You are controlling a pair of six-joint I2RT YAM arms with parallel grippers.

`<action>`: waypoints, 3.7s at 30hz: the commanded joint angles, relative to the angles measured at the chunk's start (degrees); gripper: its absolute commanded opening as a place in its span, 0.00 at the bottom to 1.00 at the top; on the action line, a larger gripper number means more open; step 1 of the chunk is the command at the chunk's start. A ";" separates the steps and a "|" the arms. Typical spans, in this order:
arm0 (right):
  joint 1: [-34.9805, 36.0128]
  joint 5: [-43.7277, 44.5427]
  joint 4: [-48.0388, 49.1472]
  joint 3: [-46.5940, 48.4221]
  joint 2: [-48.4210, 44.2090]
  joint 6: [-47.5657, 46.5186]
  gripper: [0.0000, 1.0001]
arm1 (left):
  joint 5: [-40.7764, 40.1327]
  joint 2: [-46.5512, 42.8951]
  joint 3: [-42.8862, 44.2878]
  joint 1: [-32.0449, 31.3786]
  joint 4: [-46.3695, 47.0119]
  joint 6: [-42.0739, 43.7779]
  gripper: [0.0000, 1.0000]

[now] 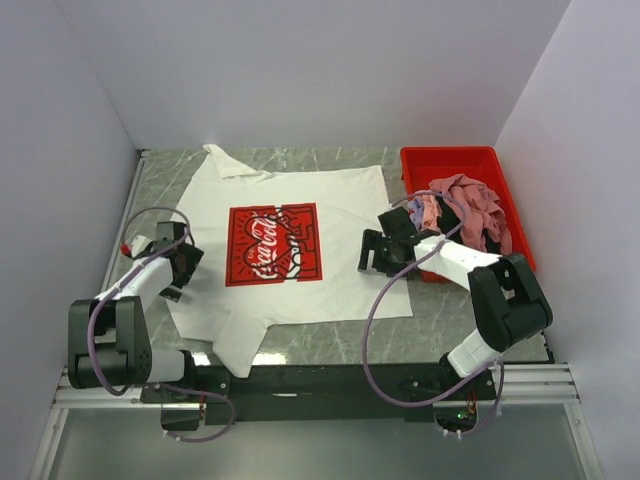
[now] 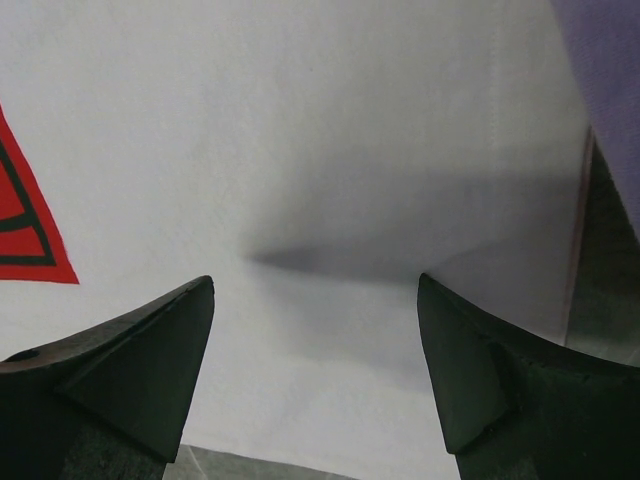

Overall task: Fold and stack the t-shirts
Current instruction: Flatten the tshirt out

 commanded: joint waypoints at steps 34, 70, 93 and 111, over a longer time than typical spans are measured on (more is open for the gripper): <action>-3.20 0.31 -9.49 12.34 -11.10 -0.31 0.92 | 4.55 26.69 43.29 -3.54 -2.81 2.85 0.94; -6.45 0.83 -9.05 10.66 -7.77 -1.72 0.92 | 7.00 58.56 73.29 -2.57 -2.03 7.16 0.35; -6.37 -0.14 -8.09 11.37 -4.25 -3.21 0.91 | 3.14 55.13 74.25 -4.50 4.13 9.26 0.00; -6.37 0.74 -8.08 11.54 -2.85 -3.74 0.91 | 6.73 68.73 89.36 -7.58 22.41 16.29 0.00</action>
